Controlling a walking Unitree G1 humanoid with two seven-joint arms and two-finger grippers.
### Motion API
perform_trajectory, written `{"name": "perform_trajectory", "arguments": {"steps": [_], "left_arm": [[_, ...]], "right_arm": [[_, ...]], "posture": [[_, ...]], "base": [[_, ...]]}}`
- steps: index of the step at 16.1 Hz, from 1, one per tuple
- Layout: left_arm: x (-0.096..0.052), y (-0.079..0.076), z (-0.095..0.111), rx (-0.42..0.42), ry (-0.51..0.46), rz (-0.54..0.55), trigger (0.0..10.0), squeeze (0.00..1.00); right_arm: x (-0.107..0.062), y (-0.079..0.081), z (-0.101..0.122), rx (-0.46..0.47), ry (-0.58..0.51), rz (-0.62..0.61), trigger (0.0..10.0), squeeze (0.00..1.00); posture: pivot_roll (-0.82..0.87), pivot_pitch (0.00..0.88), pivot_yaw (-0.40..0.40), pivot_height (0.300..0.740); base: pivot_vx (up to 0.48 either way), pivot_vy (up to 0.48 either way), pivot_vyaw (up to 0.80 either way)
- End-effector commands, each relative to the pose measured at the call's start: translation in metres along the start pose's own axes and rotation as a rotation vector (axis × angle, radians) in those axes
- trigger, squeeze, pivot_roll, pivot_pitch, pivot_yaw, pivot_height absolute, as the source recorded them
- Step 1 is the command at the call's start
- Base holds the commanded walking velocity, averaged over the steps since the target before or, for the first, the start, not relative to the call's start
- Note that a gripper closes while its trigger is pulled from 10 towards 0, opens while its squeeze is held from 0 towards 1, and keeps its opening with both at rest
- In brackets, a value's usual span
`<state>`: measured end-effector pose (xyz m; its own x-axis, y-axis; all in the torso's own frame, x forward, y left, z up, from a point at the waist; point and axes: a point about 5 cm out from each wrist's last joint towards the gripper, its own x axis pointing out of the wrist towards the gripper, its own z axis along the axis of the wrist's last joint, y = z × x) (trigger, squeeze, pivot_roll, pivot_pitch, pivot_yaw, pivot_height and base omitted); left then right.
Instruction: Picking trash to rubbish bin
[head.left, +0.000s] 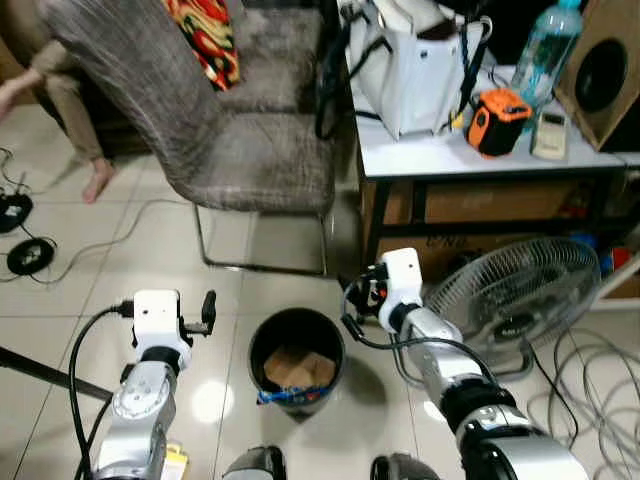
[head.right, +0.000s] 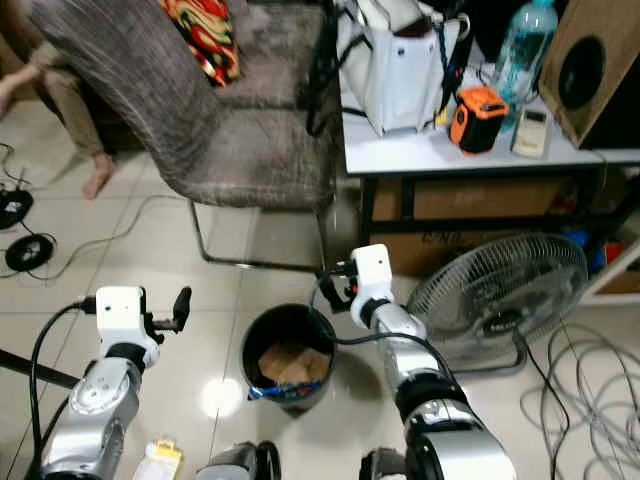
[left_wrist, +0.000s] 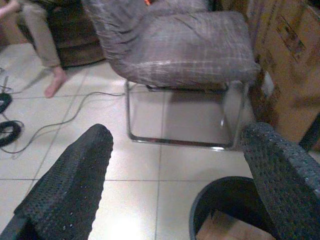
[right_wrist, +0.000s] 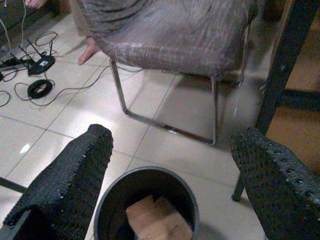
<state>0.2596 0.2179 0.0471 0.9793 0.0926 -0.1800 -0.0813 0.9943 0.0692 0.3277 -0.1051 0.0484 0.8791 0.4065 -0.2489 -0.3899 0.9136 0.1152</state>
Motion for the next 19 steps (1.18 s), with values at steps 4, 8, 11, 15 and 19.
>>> {"name": "perform_trajectory", "arguments": {"steps": [4, 8, 11, 15, 19], "left_arm": [[0.002, 0.002, -0.004, 0.006, -0.004, 0.040, 10.0, 0.00], [0.001, -0.002, -0.002, 0.016, -0.017, 0.019, 10.0, 0.00], [0.000, -0.009, -0.006, 0.003, -0.004, 0.002, 10.0, 0.00], [-0.002, -0.012, -0.009, 0.004, 0.024, -0.003, 10.0, 0.00], [-0.005, -0.014, -0.014, 0.013, 0.045, -0.007, 10.0, 0.00]], "right_arm": [[-0.005, -0.011, 0.006, -0.019, -0.025, -0.015, 10.0, 0.00], [-0.009, -0.011, 0.009, -0.030, -0.039, -0.015, 10.0, 0.00], [-0.011, -0.017, 0.014, -0.034, -0.044, -0.038, 10.0, 0.00], [-0.013, -0.014, 0.013, -0.041, -0.030, -0.034, 10.0, 0.00], [-0.015, -0.008, 0.008, -0.040, -0.013, -0.025, 10.0, 0.00]], "posture": [[-0.04, 0.068, 0.055, 0.740], [-0.05, 0.079, 0.061, 0.740], [-0.06, 0.085, 0.060, 0.740], [-0.06, 0.092, 0.060, 0.740], [-0.05, 0.101, 0.060, 0.740]], "base": [[0.000, 0.000, 0.12], [0.000, 0.000, 0.80], [0.000, 0.000, 0.80], [0.000, 0.000, 0.80], [0.000, 0.000, 0.80]]}}
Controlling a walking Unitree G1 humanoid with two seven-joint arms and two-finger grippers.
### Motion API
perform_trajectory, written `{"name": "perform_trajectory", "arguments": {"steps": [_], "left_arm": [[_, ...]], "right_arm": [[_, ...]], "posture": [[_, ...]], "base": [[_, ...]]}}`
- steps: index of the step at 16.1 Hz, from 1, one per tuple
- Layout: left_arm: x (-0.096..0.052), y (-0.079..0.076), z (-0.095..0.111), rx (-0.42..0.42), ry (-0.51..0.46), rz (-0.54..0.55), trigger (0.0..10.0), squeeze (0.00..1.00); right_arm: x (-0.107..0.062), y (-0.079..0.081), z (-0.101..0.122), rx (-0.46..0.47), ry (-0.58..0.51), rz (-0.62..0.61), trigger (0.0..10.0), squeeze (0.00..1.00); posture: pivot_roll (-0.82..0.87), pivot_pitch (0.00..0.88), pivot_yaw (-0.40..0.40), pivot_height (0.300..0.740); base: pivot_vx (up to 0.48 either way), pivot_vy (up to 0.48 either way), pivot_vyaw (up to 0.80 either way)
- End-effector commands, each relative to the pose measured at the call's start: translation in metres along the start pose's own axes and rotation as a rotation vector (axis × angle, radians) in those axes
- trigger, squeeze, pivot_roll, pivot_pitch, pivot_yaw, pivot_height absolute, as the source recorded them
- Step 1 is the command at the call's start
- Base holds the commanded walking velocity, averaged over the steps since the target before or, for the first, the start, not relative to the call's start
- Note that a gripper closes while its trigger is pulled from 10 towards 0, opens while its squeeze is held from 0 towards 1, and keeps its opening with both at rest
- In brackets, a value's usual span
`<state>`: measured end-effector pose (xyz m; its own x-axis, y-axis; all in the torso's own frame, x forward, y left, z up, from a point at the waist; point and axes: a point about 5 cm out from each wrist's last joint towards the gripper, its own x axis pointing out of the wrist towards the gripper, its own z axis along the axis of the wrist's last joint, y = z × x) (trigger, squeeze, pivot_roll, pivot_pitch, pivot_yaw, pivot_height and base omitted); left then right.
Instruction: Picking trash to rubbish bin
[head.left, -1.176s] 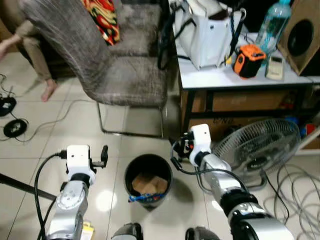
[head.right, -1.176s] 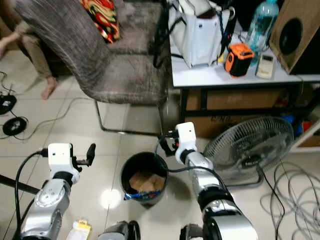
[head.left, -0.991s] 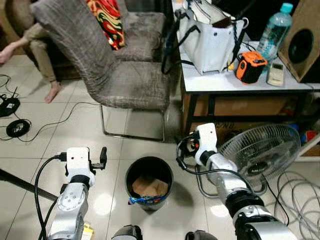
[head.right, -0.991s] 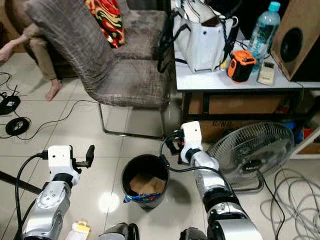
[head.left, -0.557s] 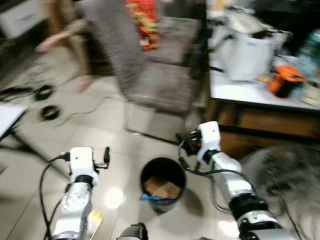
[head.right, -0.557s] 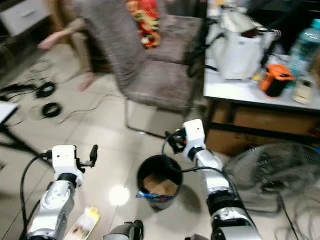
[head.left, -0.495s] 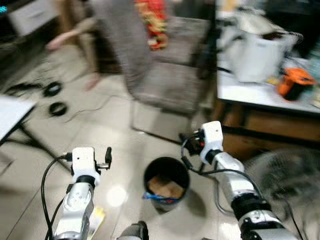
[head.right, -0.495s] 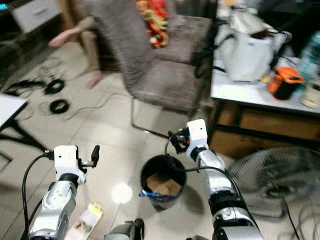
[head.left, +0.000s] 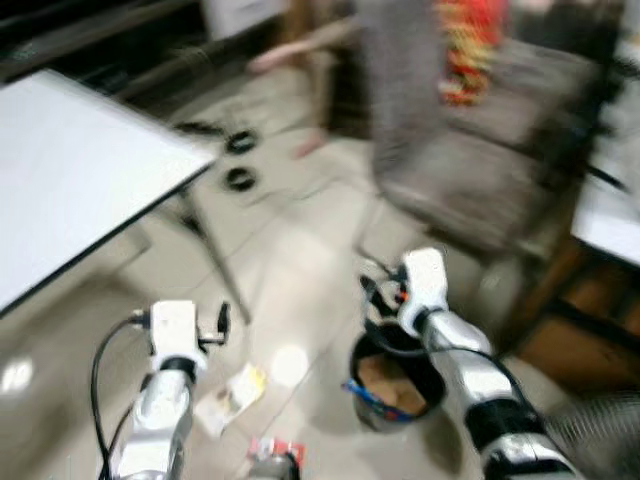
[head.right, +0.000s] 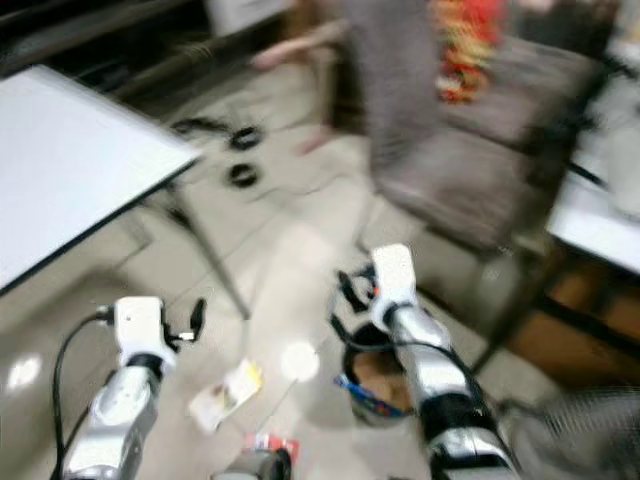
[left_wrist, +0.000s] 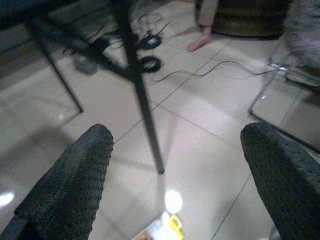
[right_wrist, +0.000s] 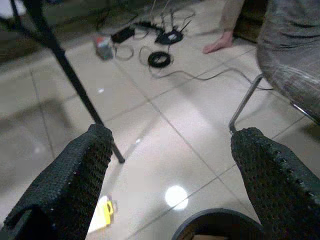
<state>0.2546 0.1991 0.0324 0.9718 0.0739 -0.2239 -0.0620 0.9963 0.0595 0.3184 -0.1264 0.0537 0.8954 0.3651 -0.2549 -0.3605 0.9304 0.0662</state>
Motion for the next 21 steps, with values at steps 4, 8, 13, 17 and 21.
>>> {"name": "perform_trajectory", "arguments": {"steps": [4, 8, 13, 17, 21], "left_arm": [[-0.0023, 0.0050, -0.0006, 0.019, 0.013, 0.020, 10.0, 0.00], [-0.0032, 0.0058, -0.0016, 0.013, 0.019, 0.032, 10.0, 0.00], [-0.0037, 0.0062, -0.0028, -0.019, 0.027, 0.039, 10.0, 0.00], [-0.0035, 0.0053, -0.0048, -0.050, 0.042, 0.040, 10.0, 0.00], [-0.0027, 0.0051, -0.0050, -0.065, 0.050, 0.041, 10.0, 0.00]], "right_arm": [[0.0023, 0.0075, 0.0036, -0.002, -0.003, 0.023, 10.0, 0.00], [0.0023, 0.0083, 0.0032, -0.003, 0.002, 0.025, 10.0, 0.00], [0.0024, 0.0108, 0.0030, -0.004, 0.006, 0.031, 10.0, 0.00], [0.0025, 0.0115, 0.0030, 0.007, 0.005, 0.030, 10.0, 0.00], [0.0026, 0.0127, 0.0026, 0.003, 0.009, 0.035, 10.0, 0.00]], "posture": [[-0.05, 0.111, 0.058, 0.740], [-0.05, 0.113, 0.053, 0.740], [-0.05, 0.113, 0.053, 0.740], [-0.05, 0.109, 0.052, 0.740], [-0.05, 0.107, 0.050, 0.740]], "base": [[0.000, 0.000, 0.80], [0.000, 0.000, 0.80], [0.000, 0.000, 0.80], [0.000, 0.000, 0.00], [0.000, 0.000, 0.00]]}}
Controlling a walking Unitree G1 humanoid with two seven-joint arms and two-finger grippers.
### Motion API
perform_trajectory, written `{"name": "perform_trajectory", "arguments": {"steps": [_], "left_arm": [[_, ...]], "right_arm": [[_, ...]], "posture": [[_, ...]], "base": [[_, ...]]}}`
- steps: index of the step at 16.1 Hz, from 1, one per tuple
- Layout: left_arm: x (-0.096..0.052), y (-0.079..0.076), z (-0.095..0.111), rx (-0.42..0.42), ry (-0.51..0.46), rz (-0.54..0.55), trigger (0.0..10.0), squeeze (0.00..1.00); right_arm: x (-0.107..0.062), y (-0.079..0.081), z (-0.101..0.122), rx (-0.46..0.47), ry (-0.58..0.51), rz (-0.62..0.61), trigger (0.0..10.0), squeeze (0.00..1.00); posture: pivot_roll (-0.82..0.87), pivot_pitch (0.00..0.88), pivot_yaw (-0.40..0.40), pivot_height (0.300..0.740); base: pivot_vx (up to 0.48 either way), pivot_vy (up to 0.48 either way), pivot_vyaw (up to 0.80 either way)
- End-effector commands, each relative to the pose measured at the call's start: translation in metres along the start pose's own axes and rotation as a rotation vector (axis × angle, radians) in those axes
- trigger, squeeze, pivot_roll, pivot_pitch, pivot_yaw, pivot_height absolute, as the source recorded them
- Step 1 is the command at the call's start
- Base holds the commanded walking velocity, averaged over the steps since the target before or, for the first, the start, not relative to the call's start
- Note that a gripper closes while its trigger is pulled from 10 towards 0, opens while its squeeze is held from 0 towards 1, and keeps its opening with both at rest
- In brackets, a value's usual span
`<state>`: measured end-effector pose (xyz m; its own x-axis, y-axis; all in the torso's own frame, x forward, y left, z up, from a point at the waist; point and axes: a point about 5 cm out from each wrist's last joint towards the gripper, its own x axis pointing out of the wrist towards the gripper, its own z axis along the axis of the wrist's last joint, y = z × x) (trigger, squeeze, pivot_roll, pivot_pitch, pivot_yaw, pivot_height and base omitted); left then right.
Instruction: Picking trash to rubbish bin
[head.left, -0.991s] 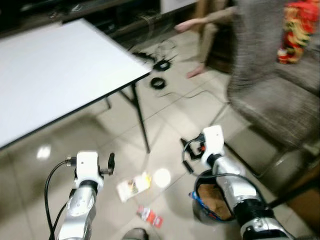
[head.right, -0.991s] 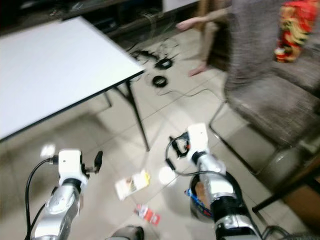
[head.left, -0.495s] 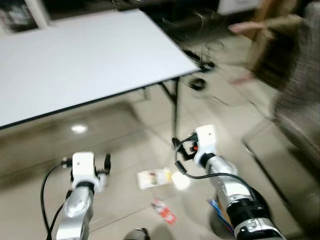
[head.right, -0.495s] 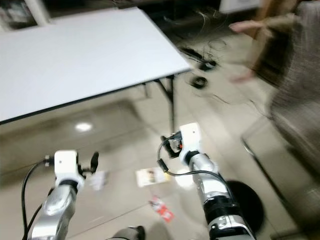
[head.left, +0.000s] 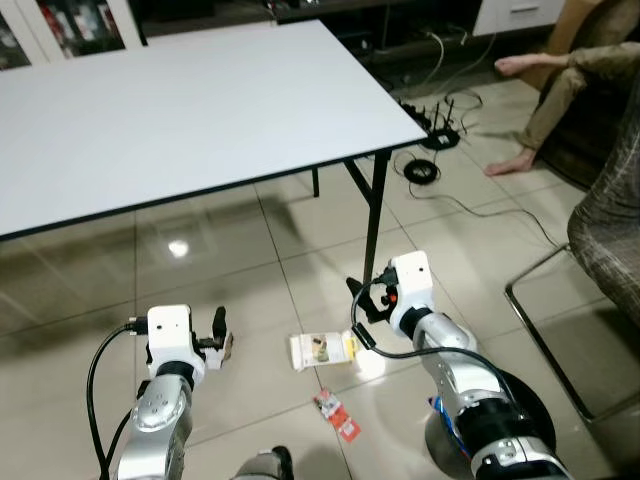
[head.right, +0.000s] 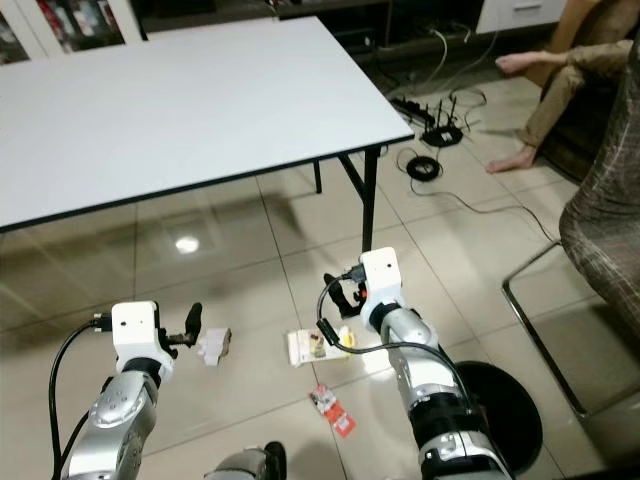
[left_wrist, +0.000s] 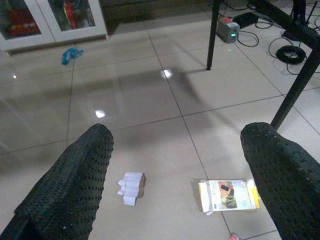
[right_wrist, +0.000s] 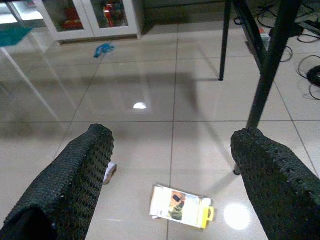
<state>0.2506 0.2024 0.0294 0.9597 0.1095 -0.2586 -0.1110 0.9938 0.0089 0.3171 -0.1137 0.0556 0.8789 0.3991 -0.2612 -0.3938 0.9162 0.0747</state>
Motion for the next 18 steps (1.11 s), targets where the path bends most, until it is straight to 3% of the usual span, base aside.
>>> {"name": "perform_trajectory", "arguments": {"steps": [1, 18], "left_arm": [[0.0005, 0.0022, -0.0017, -0.014, 0.020, 0.009, 10.0, 0.00], [-0.0004, 0.0056, -0.0043, -0.017, 0.036, 0.021, 10.0, 0.00]], "right_arm": [[-0.0003, 0.0010, -0.0001, 0.003, 0.004, 0.002, 10.0, 0.00], [-0.0003, 0.0045, -0.0034, 0.008, 0.017, 0.011, 10.0, 0.00]], "posture": [[-0.05, 0.106, 0.050, 0.740], [-0.04, 0.111, 0.053, 0.740]], "base": [[0.000, 0.259, 0.00], [0.000, 0.314, 0.00]]}}
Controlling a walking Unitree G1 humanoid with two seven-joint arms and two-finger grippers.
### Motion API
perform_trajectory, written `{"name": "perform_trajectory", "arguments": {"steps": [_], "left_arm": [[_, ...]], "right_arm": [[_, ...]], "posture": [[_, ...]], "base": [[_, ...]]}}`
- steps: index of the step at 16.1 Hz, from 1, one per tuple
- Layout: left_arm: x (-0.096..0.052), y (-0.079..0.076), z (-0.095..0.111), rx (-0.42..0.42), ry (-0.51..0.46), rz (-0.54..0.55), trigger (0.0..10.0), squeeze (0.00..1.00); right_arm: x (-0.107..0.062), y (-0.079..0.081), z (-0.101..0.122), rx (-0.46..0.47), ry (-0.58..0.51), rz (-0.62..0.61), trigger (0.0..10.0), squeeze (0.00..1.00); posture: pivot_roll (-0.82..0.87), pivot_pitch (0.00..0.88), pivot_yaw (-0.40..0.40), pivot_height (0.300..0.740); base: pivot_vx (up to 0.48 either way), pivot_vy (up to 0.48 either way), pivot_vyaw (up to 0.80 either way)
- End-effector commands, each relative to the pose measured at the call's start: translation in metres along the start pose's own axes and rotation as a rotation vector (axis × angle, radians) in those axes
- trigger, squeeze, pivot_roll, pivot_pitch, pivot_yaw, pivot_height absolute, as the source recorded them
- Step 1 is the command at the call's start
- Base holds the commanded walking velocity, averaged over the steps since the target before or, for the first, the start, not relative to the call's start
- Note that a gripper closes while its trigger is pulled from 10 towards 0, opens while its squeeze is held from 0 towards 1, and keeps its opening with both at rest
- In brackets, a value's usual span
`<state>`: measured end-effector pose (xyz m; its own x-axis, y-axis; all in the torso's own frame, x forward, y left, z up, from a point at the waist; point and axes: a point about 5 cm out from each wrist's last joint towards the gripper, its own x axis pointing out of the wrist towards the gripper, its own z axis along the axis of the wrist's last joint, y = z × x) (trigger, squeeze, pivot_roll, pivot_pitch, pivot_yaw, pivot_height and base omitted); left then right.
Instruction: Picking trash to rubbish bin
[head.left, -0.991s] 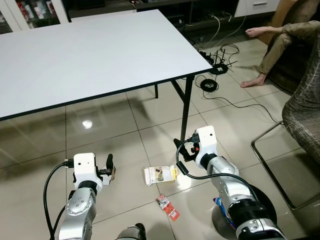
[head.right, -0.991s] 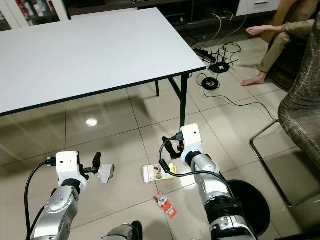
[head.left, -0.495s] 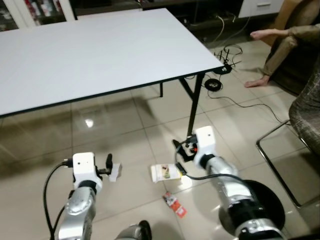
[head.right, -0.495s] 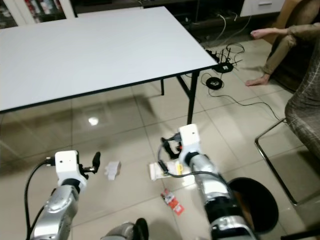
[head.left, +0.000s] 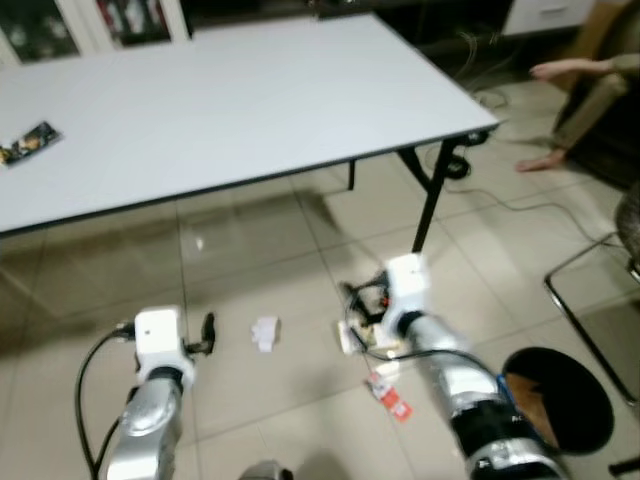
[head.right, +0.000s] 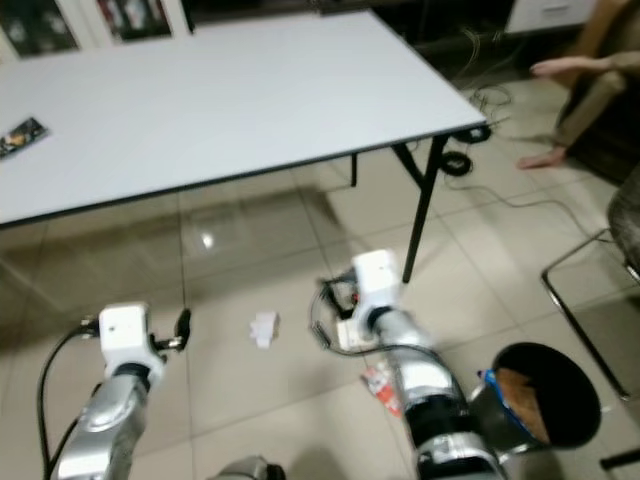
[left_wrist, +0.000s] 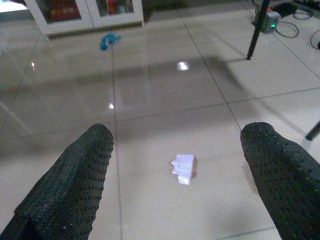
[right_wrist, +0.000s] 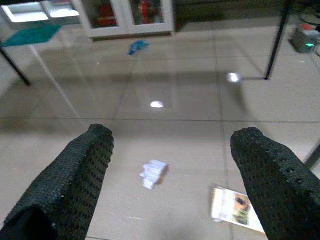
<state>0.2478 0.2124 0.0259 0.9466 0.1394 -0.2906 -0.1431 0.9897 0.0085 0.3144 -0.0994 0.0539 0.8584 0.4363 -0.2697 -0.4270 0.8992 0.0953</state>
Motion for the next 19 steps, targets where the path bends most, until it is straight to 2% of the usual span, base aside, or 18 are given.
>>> {"name": "perform_trajectory", "arguments": {"steps": [1, 17, 19], "left_arm": [[0.0002, -0.0051, -0.0003, -0.008, 0.003, -0.010, 10.0, 0.00], [0.0001, -0.0046, -0.0036, -0.003, 0.013, -0.002, 10.0, 0.00], [0.0049, -0.0015, 0.0012, 0.016, -0.010, 0.004, 10.0, 0.00]], "right_arm": [[-0.0046, -0.0096, -0.0015, -0.002, 0.005, -0.030, 10.0, 0.00], [-0.0026, -0.0041, -0.0006, -0.012, 0.003, -0.009, 10.0, 0.00], [-0.0007, -0.0054, 0.0012, -0.017, -0.002, -0.015, 10.0, 0.00]], "posture": [[-0.04, 0.111, 0.052, 0.740], [-0.04, 0.111, 0.046, 0.740], [-0.01, 0.089, 0.022, 0.740]], "base": [[0.000, 0.326, 0.00], [0.000, 0.353, 0.00], [0.000, 0.176, 0.22]]}}
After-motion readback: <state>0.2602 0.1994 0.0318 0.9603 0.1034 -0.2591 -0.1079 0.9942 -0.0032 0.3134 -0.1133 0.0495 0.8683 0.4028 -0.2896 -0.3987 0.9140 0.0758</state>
